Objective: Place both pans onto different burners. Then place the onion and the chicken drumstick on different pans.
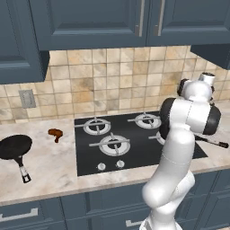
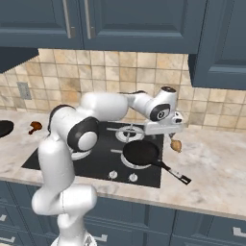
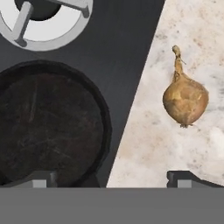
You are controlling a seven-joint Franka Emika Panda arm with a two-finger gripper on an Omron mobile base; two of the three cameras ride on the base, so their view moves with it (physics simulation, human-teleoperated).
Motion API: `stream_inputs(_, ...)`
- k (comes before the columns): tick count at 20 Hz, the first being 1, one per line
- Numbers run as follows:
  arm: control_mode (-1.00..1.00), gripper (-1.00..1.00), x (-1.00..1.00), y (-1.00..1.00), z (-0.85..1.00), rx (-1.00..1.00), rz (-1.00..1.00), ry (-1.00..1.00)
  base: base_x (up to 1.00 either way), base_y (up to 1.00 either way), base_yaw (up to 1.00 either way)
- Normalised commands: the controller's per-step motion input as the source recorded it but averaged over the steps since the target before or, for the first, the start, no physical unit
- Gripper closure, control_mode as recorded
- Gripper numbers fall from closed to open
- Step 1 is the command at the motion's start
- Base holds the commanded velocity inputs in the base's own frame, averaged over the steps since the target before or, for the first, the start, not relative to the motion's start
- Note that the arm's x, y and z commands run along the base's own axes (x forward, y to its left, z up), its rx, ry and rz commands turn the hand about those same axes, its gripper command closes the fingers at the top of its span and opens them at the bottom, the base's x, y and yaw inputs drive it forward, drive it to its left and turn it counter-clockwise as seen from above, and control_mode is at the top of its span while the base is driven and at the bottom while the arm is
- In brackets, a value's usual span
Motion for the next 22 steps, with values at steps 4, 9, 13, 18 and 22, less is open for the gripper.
stream_inputs(4, -1.00, -1.00, 0.38, -0.24, -0.12, 0.00, -0.06, 0.00, 0.00, 0.00, 0.00)
stream_inputs(9, -1.00, -1.00, 0.27, -0.26, -0.11, 0.00, -0.02, 0.00, 0.00, 0.00, 0.00)
stream_inputs(13, -1.00, -1.00, 0.16, -0.11, -0.17, 0.00, 0.00, 0.00, 0.00, 0.00, 0.00)
stream_inputs(18, -1.00, -1.00, 0.22, 0.00, -0.25, 0.00, 0.00, 0.00, 0.00, 0.00, 0.00)
stream_inputs(22, -1.00, -1.00, 0.29, 0.00, -0.32, -0.01, 0.00, 0.00, 0.00, 0.00, 0.00)
